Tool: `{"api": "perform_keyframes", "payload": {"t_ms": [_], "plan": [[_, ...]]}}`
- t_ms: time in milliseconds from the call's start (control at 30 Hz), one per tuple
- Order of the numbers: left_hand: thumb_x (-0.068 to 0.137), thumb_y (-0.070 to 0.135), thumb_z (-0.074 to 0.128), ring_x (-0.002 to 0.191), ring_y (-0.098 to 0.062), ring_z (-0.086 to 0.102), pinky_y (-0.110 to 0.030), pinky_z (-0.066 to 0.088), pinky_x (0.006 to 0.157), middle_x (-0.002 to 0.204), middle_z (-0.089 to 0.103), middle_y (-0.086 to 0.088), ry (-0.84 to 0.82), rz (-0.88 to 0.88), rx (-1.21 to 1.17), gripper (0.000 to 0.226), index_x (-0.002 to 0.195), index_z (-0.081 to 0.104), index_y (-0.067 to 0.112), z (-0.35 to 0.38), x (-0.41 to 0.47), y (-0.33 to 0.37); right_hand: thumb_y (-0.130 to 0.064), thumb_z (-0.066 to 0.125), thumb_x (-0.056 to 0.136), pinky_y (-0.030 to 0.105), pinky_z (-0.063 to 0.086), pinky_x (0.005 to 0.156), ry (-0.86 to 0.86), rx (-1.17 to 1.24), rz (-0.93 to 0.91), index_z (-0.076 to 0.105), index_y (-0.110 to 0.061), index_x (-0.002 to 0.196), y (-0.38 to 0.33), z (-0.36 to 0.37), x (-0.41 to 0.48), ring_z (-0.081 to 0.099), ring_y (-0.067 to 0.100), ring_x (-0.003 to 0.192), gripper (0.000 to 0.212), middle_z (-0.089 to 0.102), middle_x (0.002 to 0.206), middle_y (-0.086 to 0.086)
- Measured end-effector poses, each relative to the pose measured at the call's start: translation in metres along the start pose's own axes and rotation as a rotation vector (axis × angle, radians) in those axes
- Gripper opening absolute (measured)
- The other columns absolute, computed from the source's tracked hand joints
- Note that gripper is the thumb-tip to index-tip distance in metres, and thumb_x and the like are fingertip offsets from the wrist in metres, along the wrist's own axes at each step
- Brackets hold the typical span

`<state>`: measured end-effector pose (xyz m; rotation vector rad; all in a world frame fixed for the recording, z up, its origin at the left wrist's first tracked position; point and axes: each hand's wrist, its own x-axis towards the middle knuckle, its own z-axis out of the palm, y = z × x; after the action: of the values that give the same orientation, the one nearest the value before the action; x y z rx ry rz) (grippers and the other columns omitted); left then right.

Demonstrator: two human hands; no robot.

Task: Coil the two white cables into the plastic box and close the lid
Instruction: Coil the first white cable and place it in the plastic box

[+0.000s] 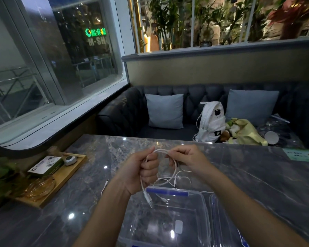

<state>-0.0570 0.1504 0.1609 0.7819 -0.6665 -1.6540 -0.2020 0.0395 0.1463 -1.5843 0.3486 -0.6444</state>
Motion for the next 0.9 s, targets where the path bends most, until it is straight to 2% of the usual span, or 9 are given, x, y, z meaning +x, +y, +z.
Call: {"api": "perform_keyframes", "payload": {"t_ms": [133,200,267,367,467,567,667,733,900], "plan": [[0.076,0.020,0.071,0.034,-0.005,0.013,-0.017,0.007,0.035,0.045,0.019,0.008,-0.136,0.135,-0.200,0.031,0.057,0.048,0.015,-0.001,-0.012,0.001,-0.012,0.062,0.084,0.011,0.041,0.045,0.125,-0.126,0.023,0.073,-0.016,0.080,0.014,-0.012,-0.004,0.051,0.001,0.047,0.012,0.062,0.050,-0.009],[0.084,0.019,0.060,0.037,-0.005,0.013,-0.018,0.009,0.038,0.048,0.024,0.008,-0.187,0.243,-0.279,0.023,0.064,0.050,0.013,-0.001,-0.018,0.004,-0.012,0.063,0.084,0.005,0.040,0.049,0.202,-0.238,-0.002,0.071,-0.019,0.092,0.020,-0.014,-0.005,0.054,-0.005,0.052,0.014,0.065,0.057,-0.018],[0.089,0.018,0.048,0.041,-0.006,0.018,-0.019,0.016,0.042,0.054,0.026,0.008,-0.152,0.357,-0.317,0.018,0.071,0.051,0.013,0.000,-0.023,0.008,-0.011,0.061,0.085,0.005,0.043,0.062,0.259,-0.370,-0.061,0.066,-0.029,0.101,0.026,-0.017,-0.008,0.059,-0.006,0.071,0.025,0.070,0.085,-0.017],[0.087,0.018,0.045,0.043,-0.004,0.018,-0.017,0.021,0.042,0.057,0.024,0.010,-0.052,0.483,-0.342,0.016,0.073,0.052,0.013,0.001,-0.027,0.014,-0.005,0.060,0.084,0.022,0.052,0.073,0.144,-0.930,-0.265,0.055,-0.028,0.122,0.034,-0.018,-0.018,0.065,0.011,0.090,0.044,0.068,0.111,-0.003],[0.083,0.018,0.048,0.041,-0.004,0.015,-0.015,0.022,0.035,0.055,0.021,0.010,0.037,0.516,-0.327,0.015,0.069,0.052,0.015,0.002,-0.028,0.015,-0.003,0.063,0.070,0.025,0.044,0.051,-0.085,-1.456,-0.396,0.045,-0.030,0.133,0.033,-0.005,-0.025,0.068,0.020,0.073,0.070,0.071,0.105,0.000],[0.086,0.021,0.042,0.040,-0.003,0.017,-0.012,0.031,0.037,0.053,0.021,0.008,0.169,0.495,-0.202,0.017,0.071,0.047,0.016,0.002,-0.026,0.011,-0.003,0.043,0.081,0.032,0.030,0.061,-0.307,-1.507,-0.257,0.041,-0.022,0.131,0.014,0.014,-0.029,0.060,0.033,0.091,0.053,0.062,0.114,0.009],[0.096,0.022,0.032,0.043,-0.008,0.048,-0.036,0.057,0.056,0.052,0.045,0.003,0.276,0.447,-0.009,0.029,0.072,0.048,0.016,-0.002,-0.021,0.007,-0.006,0.043,0.082,0.031,0.032,0.057,-0.378,-1.443,-0.399,0.060,-0.010,0.100,-0.012,0.022,-0.033,0.059,0.033,0.080,0.025,0.063,0.096,0.009],[0.096,0.022,0.034,0.058,-0.020,0.065,-0.045,0.058,0.060,0.062,0.061,-0.006,0.279,0.413,0.058,0.031,0.071,0.051,0.013,-0.002,-0.020,0.003,-0.007,0.051,0.083,0.029,0.036,0.053,-0.383,-1.273,-0.483,0.065,-0.008,0.086,-0.032,0.025,-0.039,0.061,0.029,0.071,0.014,0.067,0.085,0.008],[0.089,0.027,0.043,0.058,-0.021,0.061,-0.032,0.052,0.050,0.070,0.062,-0.016,0.260,0.271,0.286,0.028,0.084,0.051,0.000,0.014,-0.015,-0.015,-0.015,0.060,0.084,0.033,0.052,0.057,-0.218,-1.035,-0.612,0.070,-0.011,0.086,-0.050,0.029,-0.037,0.066,0.019,0.072,0.012,0.072,0.084,0.004]]}}
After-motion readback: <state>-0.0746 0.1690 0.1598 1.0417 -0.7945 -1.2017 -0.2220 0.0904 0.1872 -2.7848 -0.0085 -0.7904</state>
